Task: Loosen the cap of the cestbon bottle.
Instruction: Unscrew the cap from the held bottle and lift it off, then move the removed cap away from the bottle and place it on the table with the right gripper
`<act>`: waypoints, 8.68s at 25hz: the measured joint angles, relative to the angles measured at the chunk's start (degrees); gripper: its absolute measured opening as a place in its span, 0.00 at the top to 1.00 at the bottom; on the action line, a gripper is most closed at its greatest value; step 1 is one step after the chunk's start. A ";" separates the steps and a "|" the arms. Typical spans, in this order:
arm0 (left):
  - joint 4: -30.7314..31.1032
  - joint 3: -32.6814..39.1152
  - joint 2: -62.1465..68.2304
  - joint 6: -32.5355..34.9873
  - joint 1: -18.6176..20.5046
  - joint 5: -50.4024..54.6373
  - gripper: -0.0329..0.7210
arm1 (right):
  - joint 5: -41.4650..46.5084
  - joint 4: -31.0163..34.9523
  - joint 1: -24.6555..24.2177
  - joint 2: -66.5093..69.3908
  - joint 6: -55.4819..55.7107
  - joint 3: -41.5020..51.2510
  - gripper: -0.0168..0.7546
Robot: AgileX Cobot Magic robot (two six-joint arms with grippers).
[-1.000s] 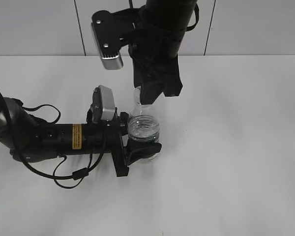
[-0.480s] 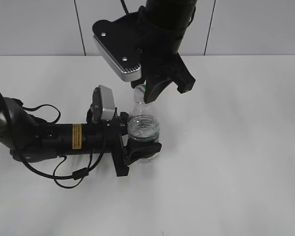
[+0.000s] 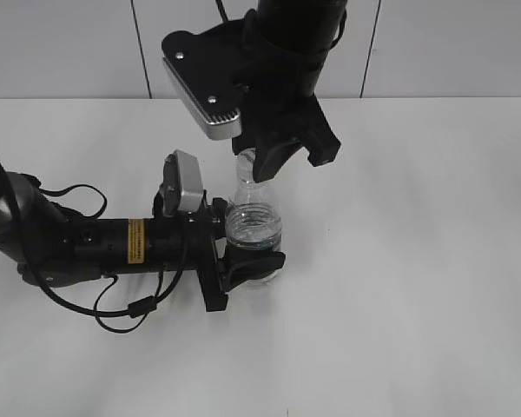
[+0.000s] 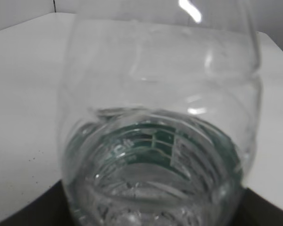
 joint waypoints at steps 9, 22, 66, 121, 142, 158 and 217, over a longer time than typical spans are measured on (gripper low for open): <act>0.06 0.00 0.00 -0.05 0.00 0.00 0.41 | 0.00 -0.83 0.00 0.00 8.18 0.00 0.43; 0.16 0.00 0.00 -0.05 0.05 0.00 0.41 | 0.00 -2.28 0.00 -0.92 27.38 0.00 0.37; 0.28 0.00 0.00 -0.22 0.05 -0.06 0.41 | 0.17 -0.37 0.00 -2.24 101.17 0.09 0.37; 0.34 0.00 0.00 -0.25 0.05 -0.06 0.41 | 0.06 0.93 0.00 -0.12 41.00 -0.01 0.60; 0.73 -0.06 0.00 -0.41 0.05 -0.06 0.41 | 0.13 -0.15 0.07 -0.24 17.19 -0.01 0.60; 1.76 -0.16 0.00 -0.46 0.05 -0.23 0.41 | 0.21 -3.24 0.09 -3.19 11.46 0.10 0.60; -4.71 -0.11 0.30 0.22 0.00 0.10 0.41 | -15.64 -2.69 -30.28 10.07 76.49 8.79 0.60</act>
